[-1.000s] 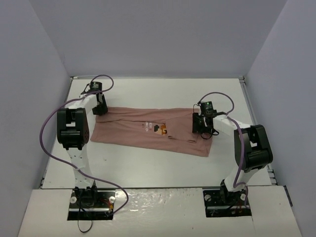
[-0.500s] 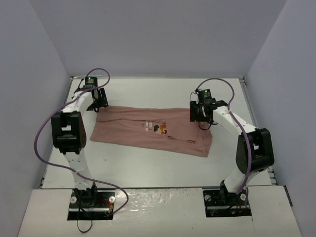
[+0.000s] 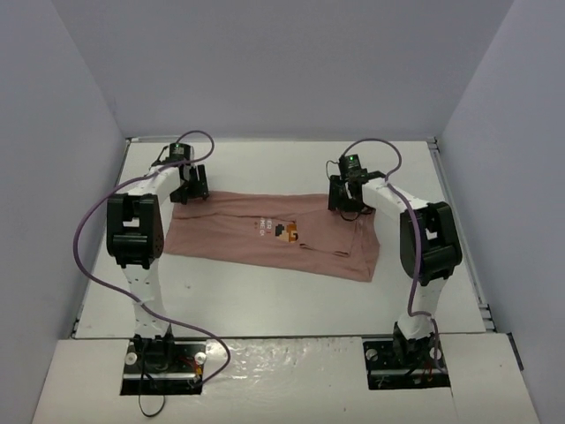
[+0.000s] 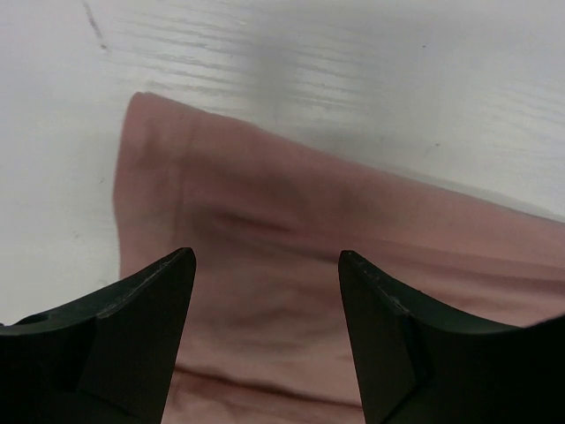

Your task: Fold and stack the t-shirts

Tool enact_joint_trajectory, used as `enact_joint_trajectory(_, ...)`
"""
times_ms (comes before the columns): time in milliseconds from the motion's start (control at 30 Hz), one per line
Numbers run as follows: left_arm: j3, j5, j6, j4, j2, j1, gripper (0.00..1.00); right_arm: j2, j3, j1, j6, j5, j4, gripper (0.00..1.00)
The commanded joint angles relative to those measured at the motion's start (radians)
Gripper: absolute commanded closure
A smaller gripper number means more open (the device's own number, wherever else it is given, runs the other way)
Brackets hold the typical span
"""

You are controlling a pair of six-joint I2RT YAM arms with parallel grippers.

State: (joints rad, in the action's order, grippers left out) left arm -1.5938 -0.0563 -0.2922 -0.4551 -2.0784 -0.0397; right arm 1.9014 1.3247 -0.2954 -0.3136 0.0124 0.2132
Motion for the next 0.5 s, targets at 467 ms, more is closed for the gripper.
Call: enact_joint_trajectory(467, -0.149, 0.071, -0.073, 0.015, -0.062, 0.031, 0.37, -0.128, -0.099, 0.101, 0.029, -0.028, -0.055, 0.55)
